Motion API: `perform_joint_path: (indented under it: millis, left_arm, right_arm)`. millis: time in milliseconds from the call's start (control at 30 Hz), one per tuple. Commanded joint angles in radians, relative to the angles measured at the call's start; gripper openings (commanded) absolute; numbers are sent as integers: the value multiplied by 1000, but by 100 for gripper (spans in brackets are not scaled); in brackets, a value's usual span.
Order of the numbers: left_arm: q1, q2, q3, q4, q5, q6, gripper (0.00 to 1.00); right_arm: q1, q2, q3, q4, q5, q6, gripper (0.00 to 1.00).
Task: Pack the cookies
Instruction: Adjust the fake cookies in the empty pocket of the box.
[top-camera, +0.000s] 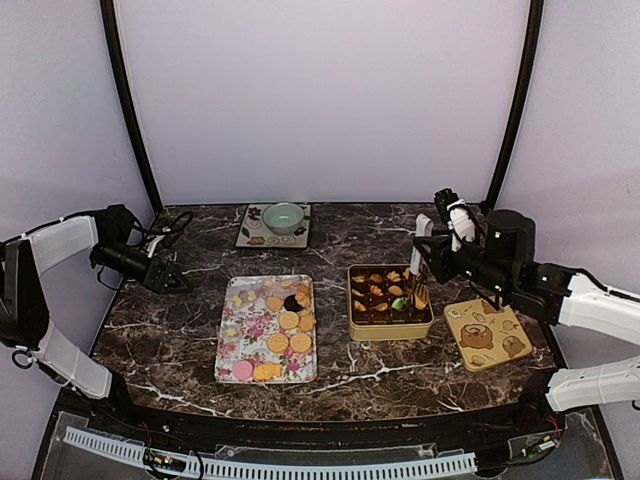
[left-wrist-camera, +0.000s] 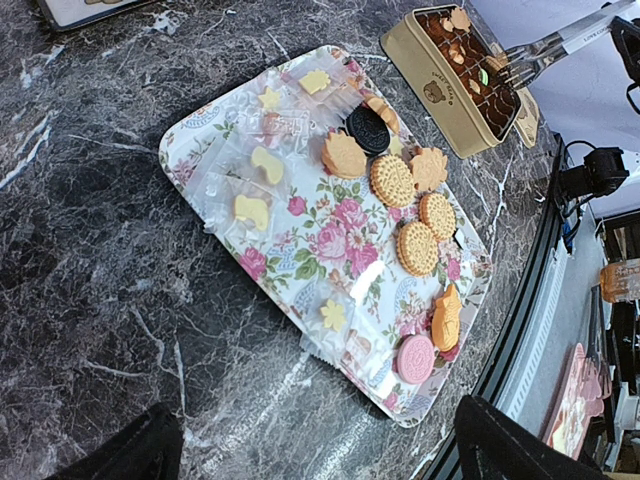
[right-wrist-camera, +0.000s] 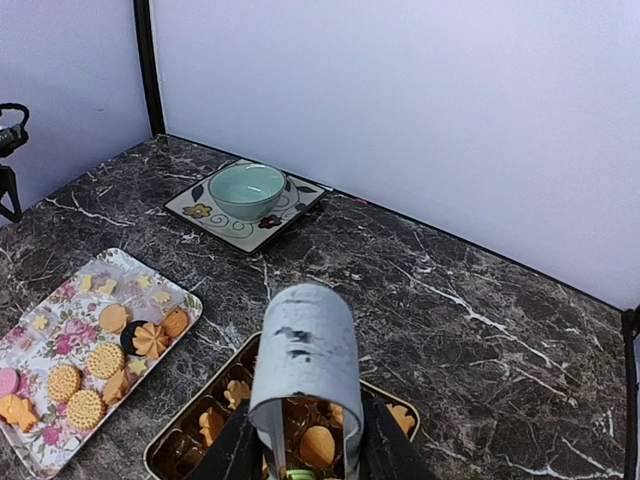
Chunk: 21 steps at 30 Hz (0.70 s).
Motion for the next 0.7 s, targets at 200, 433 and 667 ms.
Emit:
perform_joint_path:
  millis: [200, 433, 667]
  left_arm:
    - [-2, -13, 9, -32, 8, 17, 98]
    - [-2, -12, 7, -31, 9, 16, 98]
    - [-2, -11, 13, -33, 13, 15, 98]
  right_arm:
    - [2, 28, 50, 75, 52, -28, 23]
    - [2, 34, 81, 35, 72, -71, 21]
    - [2, -11, 69, 53, 109, -82, 15]
